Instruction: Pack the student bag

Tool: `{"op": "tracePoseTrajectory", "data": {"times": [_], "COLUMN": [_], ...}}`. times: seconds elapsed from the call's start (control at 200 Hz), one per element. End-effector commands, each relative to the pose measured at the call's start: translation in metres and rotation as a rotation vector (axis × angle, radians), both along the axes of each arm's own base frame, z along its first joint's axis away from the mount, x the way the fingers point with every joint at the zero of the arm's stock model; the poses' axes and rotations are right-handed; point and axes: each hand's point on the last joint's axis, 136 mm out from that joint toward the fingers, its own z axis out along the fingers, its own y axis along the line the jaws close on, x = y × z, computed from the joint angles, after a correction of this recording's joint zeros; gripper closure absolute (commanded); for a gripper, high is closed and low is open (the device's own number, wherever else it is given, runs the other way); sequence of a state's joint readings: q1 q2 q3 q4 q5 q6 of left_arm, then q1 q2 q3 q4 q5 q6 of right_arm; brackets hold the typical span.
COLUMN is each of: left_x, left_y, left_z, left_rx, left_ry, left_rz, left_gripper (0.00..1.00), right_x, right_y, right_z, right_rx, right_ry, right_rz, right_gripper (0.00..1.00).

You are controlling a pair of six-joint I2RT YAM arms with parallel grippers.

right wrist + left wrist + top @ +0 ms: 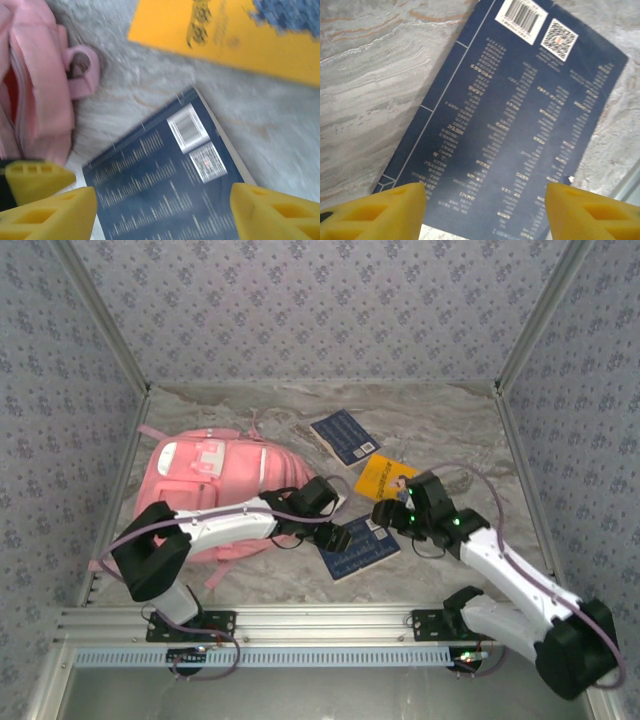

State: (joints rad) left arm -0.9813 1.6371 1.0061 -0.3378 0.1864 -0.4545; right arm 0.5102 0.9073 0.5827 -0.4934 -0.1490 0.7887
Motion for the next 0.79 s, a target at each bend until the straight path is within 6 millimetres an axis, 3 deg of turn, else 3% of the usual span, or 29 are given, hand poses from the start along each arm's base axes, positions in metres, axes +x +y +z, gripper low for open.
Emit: {"op": "tracePoseTrajectory", "data": {"times": [0.0, 0.165, 0.445, 0.655, 0.789], "left_x": [0.015, 0.023, 0.041, 0.026, 0.011], "left_y": [-0.015, -0.020, -0.004, -0.007, -0.009], "left_z": [0.004, -0.012, -0.024, -0.042, -0.057], "left_rx": [-0.013, 0.001, 0.025, 0.004, -0.004], "left_ry": [-0.030, -0.009, -0.021, 0.058, 0.115], "left_rz": [0.003, 0.019, 0.094, 0.083, 0.070], "left_gripper": [0.37, 0.37, 0.36, 0.37, 0.37], "right_x": [-0.042, -0.054, -0.046, -0.033, -0.019], "right_y": [-0.008, 0.021, 0.029, 0.042, 0.049], "right_z": [-0.034, -0.046, -0.066, -0.071, -0.058], "right_rx": [0.056, 0.284, 0.267, 0.288, 0.320], "right_ry": [0.161, 0.205, 0.211, 0.225, 0.204], "right_rz": [-0.061, -0.065, -0.078, -0.060, -0.037], "right_gripper": [0.28, 0.27, 0.27, 0.29, 0.29]}}
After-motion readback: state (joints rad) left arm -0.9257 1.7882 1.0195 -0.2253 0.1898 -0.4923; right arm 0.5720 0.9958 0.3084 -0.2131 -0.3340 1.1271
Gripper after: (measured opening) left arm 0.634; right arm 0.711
